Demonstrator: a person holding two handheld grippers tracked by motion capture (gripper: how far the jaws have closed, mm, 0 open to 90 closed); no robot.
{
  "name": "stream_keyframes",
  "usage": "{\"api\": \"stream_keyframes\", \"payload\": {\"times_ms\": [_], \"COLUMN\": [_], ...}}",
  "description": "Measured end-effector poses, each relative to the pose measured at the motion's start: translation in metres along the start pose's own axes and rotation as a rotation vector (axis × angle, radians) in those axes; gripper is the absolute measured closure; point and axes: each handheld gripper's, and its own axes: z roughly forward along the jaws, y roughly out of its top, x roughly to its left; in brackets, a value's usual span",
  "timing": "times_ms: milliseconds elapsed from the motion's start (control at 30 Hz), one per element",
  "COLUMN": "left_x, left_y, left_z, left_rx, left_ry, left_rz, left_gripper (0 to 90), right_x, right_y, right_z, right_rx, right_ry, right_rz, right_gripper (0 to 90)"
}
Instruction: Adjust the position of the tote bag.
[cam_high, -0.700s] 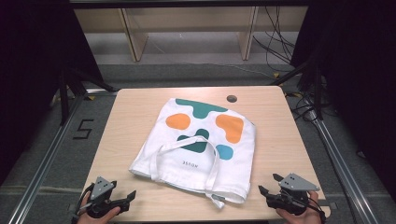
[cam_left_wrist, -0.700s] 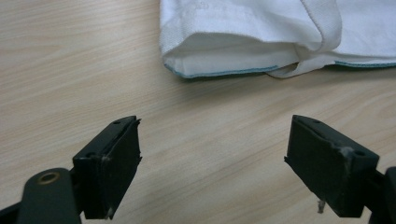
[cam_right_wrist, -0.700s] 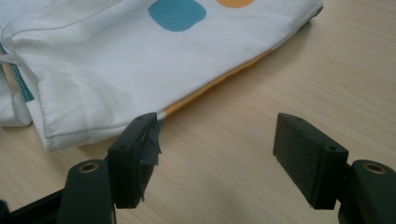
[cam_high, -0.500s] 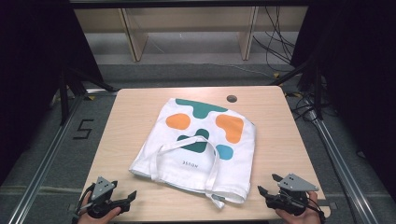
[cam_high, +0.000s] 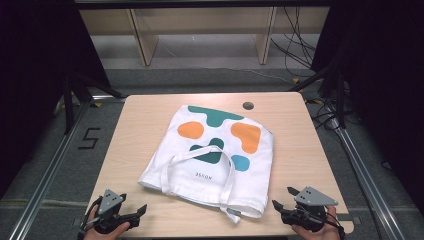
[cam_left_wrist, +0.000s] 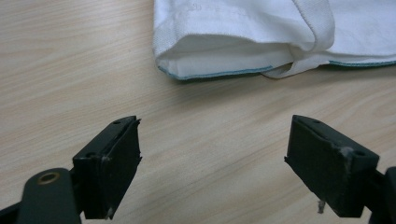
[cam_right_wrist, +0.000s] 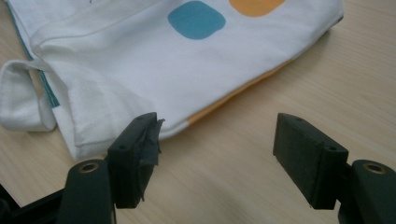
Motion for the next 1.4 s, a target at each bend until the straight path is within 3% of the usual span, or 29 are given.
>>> {"api": "stream_keyframes", "payload": {"times_ms": [133,233,367,533,567,600,633,667,700,733,767,800,900,933,967,1033,1067,1100,1133,1200,1233,1267,1300,1333,1367,1400], "left_x": [0.002,0.003,0.002,0.001,0.003,0.005,0.001,0.002,0.0,0.002,0.002,0.0,0.002,0.001,0.002,0.002,0.002,0.003,0.001,0.002,0.001,-0.002,0.0,-0.004,-0.005,-0.005], "left_y": [0.0,0.001,0.0,0.0,0.001,0.002,0.002,0.003,0.002,0.002,0.002,0.002,0.002,0.002,0.002,0.002,0.002,0.003,0.002,0.002,0.003,0.004,0.006,0.007,0.009,0.011], "left_z": [0.002,0.002,0.002,0.003,0.004,0.002,0.0,0.001,0.002,0.004,0.004,0.002,0.005,0.004,0.004,0.004,0.003,0.003,0.002,0.005,0.002,0.004,0.006,0.004,0.007,0.008], "left_rx": [-0.018,-0.019,-0.017,-0.026,-0.037,-0.011,0.01,-0.002,-0.008,-0.026,-0.036,-0.011,-0.038,-0.032,-0.028,-0.031,-0.021,-0.014,-0.002,-0.04,-0.002,-0.011,-0.026,-0.002,-0.022,-0.008], "left_ry": [-0.017,-0.022,-0.016,-0.031,-0.043,-0.036,-0.018,-0.025,-0.021,-0.039,-0.043,-0.026,-0.048,-0.039,-0.04,-0.043,-0.036,-0.037,-0.023,-0.046,-0.017,-0.019,-0.023,-0.002,-0.025,-0.024], "left_rz": [0.019,0.037,0.025,0.003,0.033,0.085,0.031,0.054,0.013,0.039,0.035,0.025,0.041,0.023,0.043,0.037,0.048,0.066,0.035,0.041,0.035,-0.008,0.039,0.012,0.034,0.067], "left_gripper": [16.8,16.8,16.8,16.8,16.8,16.9,16.9,16.9,16.9,16.9,16.9,16.9,16.9,16.9,17.0,17.0,17.2,17.2,17.3,17.5,17.5,17.9,17.9,18.5,18.5,18.9], "right_x": [0.003,0.011,0.018,0.035,0.038,0.044,0.044,0.049,0.049,0.051,0.053,0.055,0.055,0.055,0.057,0.056,0.055,0.055,0.054,0.05,0.05,0.044,0.044,0.037,0.037,0.033], "right_y": [0.002,0.004,0.006,0.01,0.011,0.013,0.013,0.014,0.014,0.015,0.015,0.016,0.017,0.017,0.016,0.016,0.016,0.016,0.016,0.015,0.015,0.013,0.013,0.013,0.013,0.013], "right_z": [0.001,0.002,0.003,0.011,0.013,0.017,0.017,0.022,0.022,0.024,0.027,0.031,0.035,0.038,0.041,0.042,0.042,0.042,0.041,0.037,0.037,0.035,0.035,0.03,0.03,0.028], "right_rx": [-0.032,-0.045,-0.054,-0.035,-0.03,-0.021,-0.021,-0.006,-0.006,0.005,0.016,0.04,0.06,0.074,0.111,0.121,0.122,0.122,0.113,0.126,0.126,0.139,0.139,0.129,0.129,0.117], "right_ry": [0.003,0.047,0.078,0.076,0.08,0.085,0.085,0.083,0.083,0.084,0.083,0.063,0.046,0.044,0.023,0.014,0.002,0.002,0.008,-0.011,-0.011,-0.021,-0.021,-0.033,-0.033,-0.043], "right_rz": [-0.023,-0.046,-0.063,-0.122,-0.144,-0.184,-0.184,-0.209,-0.209,-0.224,-0.241,-0.264,-0.291,-0.303,-0.308,-0.322,-0.334,-0.334,-0.347,-0.335,-0.335,-0.321,-0.321,-0.298,-0.298,-0.29], "right_gripper": [32.1,30.0,29.5,29.5,29.4,29.4,29.4,30.0,30.0,30.8,31.2,32.7,35.5,36.6,40.0,42.4,48.6,48.6,52.1,60.5,60.5,64.9,64.9,68.1,68.1,69.0]}}
